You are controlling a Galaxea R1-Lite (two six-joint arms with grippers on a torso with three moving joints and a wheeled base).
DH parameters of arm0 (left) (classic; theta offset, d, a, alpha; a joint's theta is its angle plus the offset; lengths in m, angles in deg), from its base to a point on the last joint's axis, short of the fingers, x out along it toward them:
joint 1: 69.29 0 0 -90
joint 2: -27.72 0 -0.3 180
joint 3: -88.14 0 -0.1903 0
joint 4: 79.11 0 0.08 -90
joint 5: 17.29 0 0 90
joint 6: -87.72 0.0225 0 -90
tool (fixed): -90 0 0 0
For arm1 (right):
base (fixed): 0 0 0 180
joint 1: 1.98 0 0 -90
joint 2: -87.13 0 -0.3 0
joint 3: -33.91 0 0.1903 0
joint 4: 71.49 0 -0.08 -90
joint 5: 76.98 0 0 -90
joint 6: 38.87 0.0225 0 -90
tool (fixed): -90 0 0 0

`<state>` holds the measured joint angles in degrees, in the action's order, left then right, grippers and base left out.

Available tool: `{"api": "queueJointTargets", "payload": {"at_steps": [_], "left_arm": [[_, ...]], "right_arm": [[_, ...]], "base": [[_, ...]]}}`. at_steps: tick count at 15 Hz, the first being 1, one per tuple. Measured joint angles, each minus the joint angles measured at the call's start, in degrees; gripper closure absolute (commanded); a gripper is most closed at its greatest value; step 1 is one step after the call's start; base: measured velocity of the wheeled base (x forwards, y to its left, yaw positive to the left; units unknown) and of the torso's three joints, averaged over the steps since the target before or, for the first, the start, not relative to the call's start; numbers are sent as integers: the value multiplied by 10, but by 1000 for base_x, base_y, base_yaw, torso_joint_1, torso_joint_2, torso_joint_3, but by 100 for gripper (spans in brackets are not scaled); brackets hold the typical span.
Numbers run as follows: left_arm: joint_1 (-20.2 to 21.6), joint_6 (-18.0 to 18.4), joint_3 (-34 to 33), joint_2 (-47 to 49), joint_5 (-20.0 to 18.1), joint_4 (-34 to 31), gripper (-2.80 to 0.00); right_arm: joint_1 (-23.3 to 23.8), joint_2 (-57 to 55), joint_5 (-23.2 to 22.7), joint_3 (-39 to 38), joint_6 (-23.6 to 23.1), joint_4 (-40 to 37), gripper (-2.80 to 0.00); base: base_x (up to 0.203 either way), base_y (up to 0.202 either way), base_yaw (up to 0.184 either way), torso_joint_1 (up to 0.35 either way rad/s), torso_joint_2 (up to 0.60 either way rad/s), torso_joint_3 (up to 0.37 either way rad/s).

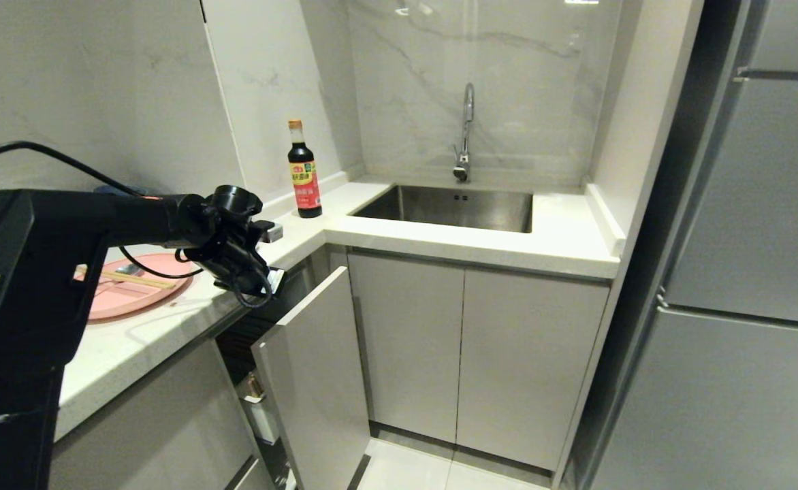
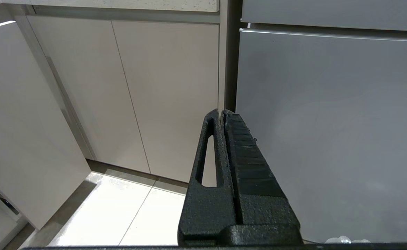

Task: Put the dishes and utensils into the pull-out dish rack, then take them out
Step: Open the cupboard

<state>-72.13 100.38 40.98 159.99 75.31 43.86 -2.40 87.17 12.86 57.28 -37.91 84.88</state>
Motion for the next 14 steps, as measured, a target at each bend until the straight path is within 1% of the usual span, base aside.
{"api": "queueJointTargets", "payload": {"at_steps": [2, 5, 8, 14], "left_arm": [[-5, -1, 4, 15, 0, 1, 0], [-12, -20, 5, 32, 1, 2, 0], [-16, -25, 6, 41, 1, 1, 0], [-36, -52, 5, 56, 1, 0, 0]], "right_arm": [[0, 0, 0, 0, 0, 0, 0], [0, 0, 0, 0, 0, 0, 0], [0, 0, 0, 0, 0, 0, 0], [0, 0, 0, 0, 0, 0, 0]], "base": [[0, 0, 0, 0, 0, 0], [0, 0, 0, 0, 0, 0], [0, 0, 0, 0, 0, 0], [0, 0, 0, 0, 0, 0]]}}
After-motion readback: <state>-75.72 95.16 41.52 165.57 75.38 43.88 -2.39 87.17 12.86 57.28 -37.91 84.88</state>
